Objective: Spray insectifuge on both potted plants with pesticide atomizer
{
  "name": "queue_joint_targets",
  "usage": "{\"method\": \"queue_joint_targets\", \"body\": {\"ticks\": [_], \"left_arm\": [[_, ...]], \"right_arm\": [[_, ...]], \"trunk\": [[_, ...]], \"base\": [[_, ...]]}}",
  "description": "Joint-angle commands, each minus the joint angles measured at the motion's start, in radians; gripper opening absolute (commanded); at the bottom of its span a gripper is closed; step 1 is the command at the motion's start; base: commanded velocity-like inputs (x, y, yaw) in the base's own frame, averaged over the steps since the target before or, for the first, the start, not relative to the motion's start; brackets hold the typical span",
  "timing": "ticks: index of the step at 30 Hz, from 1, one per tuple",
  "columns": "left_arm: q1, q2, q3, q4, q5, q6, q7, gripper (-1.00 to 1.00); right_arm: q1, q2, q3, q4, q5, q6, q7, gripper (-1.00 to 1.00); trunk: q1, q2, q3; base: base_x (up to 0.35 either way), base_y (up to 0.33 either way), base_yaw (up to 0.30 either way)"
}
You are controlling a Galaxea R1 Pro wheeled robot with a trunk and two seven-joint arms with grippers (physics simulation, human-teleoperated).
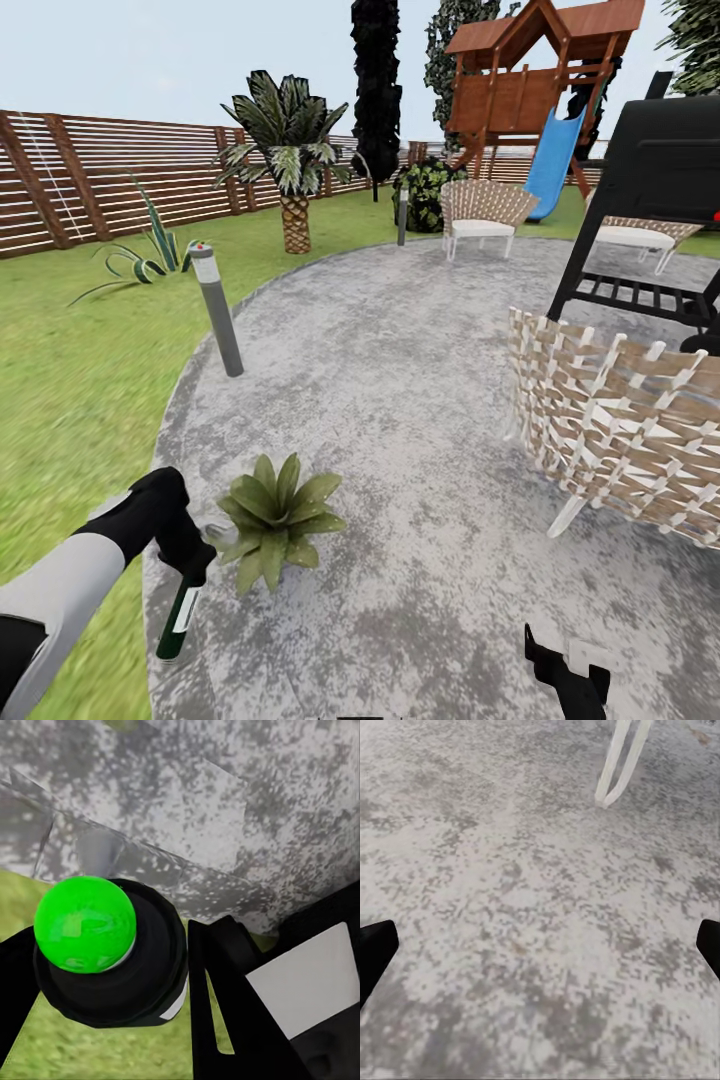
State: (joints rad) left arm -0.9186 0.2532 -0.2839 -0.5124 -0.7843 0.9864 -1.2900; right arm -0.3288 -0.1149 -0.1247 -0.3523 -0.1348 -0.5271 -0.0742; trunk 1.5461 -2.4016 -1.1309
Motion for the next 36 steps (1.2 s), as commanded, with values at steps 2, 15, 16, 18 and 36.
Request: {"method": "queue_joint_targets", "body": {"ticks": [2,15,16,18,36], "left_arm": [[0.0,0.001,-0.006,0.001,-0.008,0.007,-0.008,-1.0],[0.028,0.004,-0.009,0.01,-0.009,0.006,0.051,-1.0],[0.031,0.003,-0.009,0.01,-0.008,0.006,0.051,-1.0],[0.049,0.002,-0.009,0.01,-0.006,0.006,0.052,-1.0],[0.1,-0.028,-0.007,0.004,-0.006,0.006,0.053,-1.0]], "right_arm": [[0.0,0.0,0.002,0.001,-0.008,-0.004,0.002,1.0],[-0.001,0.0,0.002,0.001,-0.008,-0.004,0.002,1.0],[-0.001,0.0,0.002,0.001,-0.008,-0.004,0.002,1.0],[-0.001,0.0,0.002,0.0,-0.008,-0.004,0.002,1.0],[-0.001,0.0,0.002,-0.001,-0.009,-0.004,0.001,1.0]], "trunk": [[0.0,0.0,-0.001],[0.0,0.0,0.006],[0.0,0.0,0.006],[0.0,0.0,0.006],[0.0,0.0,0.008]], "base": [[0.19,0.168,-0.017],[0.017,0.026,-0.15],[0.0,0.128,-0.005],[0.0,0.194,-0.002],[0.0,0.09,-0.05]]}}
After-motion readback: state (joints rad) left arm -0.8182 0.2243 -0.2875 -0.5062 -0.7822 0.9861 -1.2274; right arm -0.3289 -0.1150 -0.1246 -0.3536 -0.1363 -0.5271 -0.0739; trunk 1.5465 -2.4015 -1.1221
